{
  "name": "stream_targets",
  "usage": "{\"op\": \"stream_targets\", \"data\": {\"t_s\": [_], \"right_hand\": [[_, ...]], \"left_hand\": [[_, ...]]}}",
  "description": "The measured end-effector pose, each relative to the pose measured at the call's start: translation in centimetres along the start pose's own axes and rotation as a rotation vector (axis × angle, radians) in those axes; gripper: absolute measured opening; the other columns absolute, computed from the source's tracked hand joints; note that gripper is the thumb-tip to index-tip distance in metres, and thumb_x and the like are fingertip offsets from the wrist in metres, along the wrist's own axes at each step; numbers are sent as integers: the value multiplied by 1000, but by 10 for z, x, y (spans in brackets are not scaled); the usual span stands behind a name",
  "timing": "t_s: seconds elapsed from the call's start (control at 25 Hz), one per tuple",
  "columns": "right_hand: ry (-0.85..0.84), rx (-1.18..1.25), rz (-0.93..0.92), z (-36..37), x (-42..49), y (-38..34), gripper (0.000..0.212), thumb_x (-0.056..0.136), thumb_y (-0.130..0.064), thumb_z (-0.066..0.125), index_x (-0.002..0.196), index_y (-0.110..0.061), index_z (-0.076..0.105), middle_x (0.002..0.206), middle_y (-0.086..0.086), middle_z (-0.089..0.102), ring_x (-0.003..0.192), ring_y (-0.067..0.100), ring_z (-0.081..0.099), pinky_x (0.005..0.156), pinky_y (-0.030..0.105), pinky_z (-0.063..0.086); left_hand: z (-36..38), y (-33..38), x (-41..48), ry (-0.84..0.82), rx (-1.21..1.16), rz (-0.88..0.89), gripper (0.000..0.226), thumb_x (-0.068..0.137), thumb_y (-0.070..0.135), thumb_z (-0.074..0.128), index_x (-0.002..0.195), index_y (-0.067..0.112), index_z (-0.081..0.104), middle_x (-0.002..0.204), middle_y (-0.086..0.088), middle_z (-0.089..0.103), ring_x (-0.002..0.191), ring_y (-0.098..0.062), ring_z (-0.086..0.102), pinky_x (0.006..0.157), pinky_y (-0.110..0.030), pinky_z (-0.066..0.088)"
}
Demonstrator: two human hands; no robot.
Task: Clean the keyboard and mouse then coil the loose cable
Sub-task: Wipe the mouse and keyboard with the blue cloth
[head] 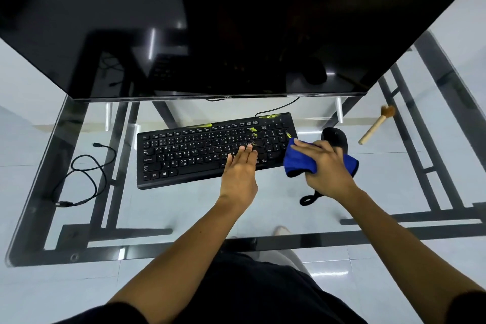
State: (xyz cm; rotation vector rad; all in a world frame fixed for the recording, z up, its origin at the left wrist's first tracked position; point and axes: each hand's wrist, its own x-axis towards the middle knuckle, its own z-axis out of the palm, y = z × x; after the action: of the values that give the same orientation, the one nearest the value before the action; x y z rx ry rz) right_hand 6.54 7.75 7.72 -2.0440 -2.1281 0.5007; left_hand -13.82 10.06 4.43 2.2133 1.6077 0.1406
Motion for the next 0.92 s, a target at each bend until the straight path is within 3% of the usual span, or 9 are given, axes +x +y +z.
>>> {"op": "stream_targets", "data": {"t_s": [0.24,0.44,0.6,0.76,0.92], "right_hand": [[-69,-77,-40,2,-13,8,70,70,-1,60,133,-27,51,143,-19,44,123,18,41,88,21,13],[81,-61,76,-6,-11,13,67,65,3,61,127,-22,59,135,-10,55,121,24,44,94,30,20],[-6,-39,24,12,-16,2,72,67,2,62,133,-26,52,144,-16,43,124,20,38,95,26,16],[-56,-187,4,5,-26,12,69,70,-1,62,133,-25,52,145,-16,42,129,22,37,102,32,20],[51,-126,97,-2,-21,9,67,65,2,63,128,-22,58,139,-10,51,123,26,42,98,34,21]], "left_hand": [[-2,0,1,-12,-22,-7,66,88,-6,42,148,13,23,159,0,16,147,-15,8,120,-35,6],[-2,1,1,-30,-14,-10,66,88,-6,42,148,13,22,159,0,15,147,-15,7,120,-35,6],[-2,1,2,-28,-23,-15,66,88,-7,41,148,13,23,159,0,16,147,-15,8,121,-36,7],[-1,1,1,-32,-12,-11,66,88,-6,42,148,14,22,159,0,15,147,-15,8,121,-36,6],[-2,3,1,-31,-1,-20,66,88,-5,41,148,13,21,159,0,15,147,-15,7,120,-36,6]]}}
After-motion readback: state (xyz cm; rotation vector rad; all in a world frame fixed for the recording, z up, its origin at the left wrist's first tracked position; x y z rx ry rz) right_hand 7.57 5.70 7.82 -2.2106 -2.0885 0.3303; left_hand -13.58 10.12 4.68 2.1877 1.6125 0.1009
